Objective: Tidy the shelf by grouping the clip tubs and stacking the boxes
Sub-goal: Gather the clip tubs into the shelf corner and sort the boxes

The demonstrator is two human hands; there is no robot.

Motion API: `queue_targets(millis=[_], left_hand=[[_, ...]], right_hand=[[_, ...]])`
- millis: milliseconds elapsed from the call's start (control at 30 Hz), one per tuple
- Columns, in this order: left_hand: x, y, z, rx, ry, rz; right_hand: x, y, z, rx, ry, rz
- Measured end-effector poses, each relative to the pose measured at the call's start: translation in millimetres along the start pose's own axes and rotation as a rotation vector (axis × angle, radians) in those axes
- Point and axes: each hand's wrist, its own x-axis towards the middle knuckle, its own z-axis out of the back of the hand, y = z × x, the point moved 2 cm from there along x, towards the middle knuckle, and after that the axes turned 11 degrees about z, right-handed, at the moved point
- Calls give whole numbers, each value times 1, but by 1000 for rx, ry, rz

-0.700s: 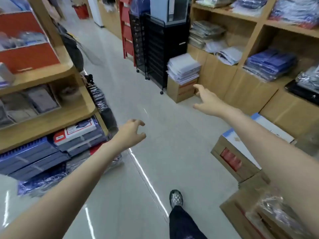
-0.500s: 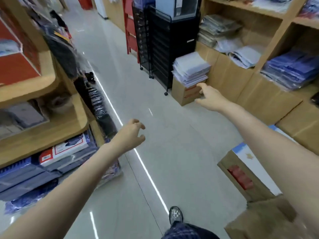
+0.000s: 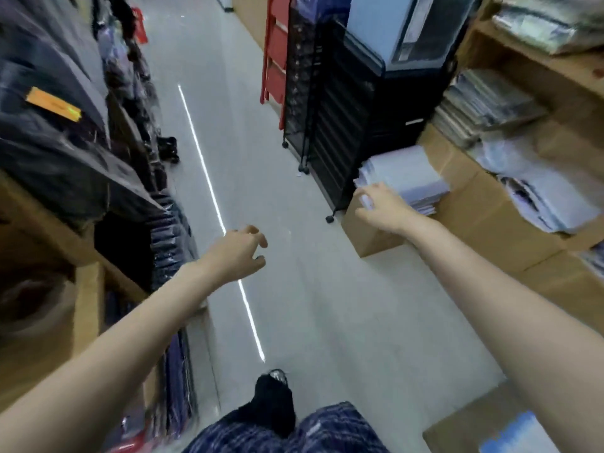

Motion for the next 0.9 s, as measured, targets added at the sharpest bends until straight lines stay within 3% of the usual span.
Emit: queue_targets(millis=[133, 300, 533, 667, 833, 900], left_hand=[[104, 10, 75, -50, -78, 13], [244, 57, 154, -130, -232, 9], [462, 160, 241, 24, -37, 69], [556, 214, 305, -196, -107, 148], [701, 314, 390, -624, -263, 280], [763, 351, 428, -684, -312, 317]], right_hand=[[122, -4, 60, 81, -166, 12], [303, -6, 106, 121, -371, 162], [564, -7, 157, -40, -260, 376], [736, 34, 166, -32, -162, 458], [923, 109, 142, 446, -34, 450], [984, 127, 140, 360, -25, 545]])
